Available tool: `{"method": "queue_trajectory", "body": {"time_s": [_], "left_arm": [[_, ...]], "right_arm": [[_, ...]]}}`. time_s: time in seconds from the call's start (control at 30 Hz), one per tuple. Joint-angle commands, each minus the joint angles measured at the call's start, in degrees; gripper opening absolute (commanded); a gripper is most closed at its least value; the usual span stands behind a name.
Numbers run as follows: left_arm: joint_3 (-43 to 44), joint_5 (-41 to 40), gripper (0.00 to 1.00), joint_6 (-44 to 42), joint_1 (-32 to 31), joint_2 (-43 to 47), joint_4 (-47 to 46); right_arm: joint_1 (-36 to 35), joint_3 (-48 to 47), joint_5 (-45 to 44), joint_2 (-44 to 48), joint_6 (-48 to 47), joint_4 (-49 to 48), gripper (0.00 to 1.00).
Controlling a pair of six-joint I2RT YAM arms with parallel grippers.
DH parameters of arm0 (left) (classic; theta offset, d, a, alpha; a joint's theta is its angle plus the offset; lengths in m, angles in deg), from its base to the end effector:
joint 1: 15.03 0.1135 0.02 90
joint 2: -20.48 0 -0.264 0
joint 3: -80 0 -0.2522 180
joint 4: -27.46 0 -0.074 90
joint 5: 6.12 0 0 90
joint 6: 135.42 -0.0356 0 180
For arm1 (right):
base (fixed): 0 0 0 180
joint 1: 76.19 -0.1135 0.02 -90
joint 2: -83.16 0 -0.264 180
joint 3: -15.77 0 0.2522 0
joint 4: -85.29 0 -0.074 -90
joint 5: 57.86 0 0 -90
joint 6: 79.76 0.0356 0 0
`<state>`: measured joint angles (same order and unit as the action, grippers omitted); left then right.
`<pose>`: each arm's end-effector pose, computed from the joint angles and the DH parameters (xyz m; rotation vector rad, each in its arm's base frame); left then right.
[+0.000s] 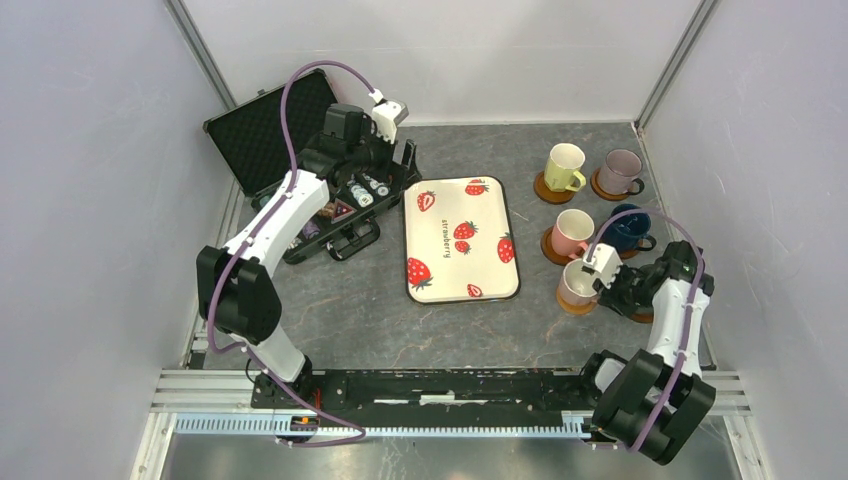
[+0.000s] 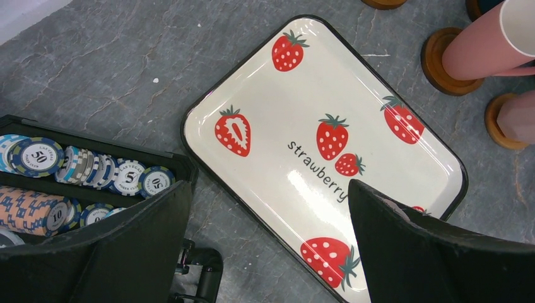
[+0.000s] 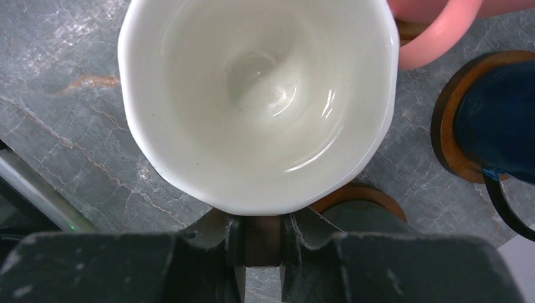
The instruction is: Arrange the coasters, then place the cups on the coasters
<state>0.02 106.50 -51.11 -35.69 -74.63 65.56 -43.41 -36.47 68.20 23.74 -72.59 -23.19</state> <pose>0.3547 -0.1484 0.3395 0.7139 2.0331 -0.5757 0.1425 -0.0669 0.2085 -1.1299 2.2302 0.2242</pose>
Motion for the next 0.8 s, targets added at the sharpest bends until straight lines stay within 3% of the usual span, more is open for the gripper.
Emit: {"method": "queue_trajectory", "body": {"time_s": [0.0,0.33,0.77], "left_arm": [[1.8,0.2,1.00,-2.9,-0.1,-0.6,-0.2],[1.7,0.7,1.00,-3.2,-0.1,-0.9,-0.2],[1.8,0.6,1.00,-3.0,0.0,-1.2,-0.5]], "right_arm": [[0.6,1.3,-2.2,0.8,-5.5,6.3,0.00],[1.1,0.9,-2.5,0.5,-9.2,11.9,0.00],[4.1,-0.4,-1.1,-0.9,-6.0,9.0,0.00]]}}
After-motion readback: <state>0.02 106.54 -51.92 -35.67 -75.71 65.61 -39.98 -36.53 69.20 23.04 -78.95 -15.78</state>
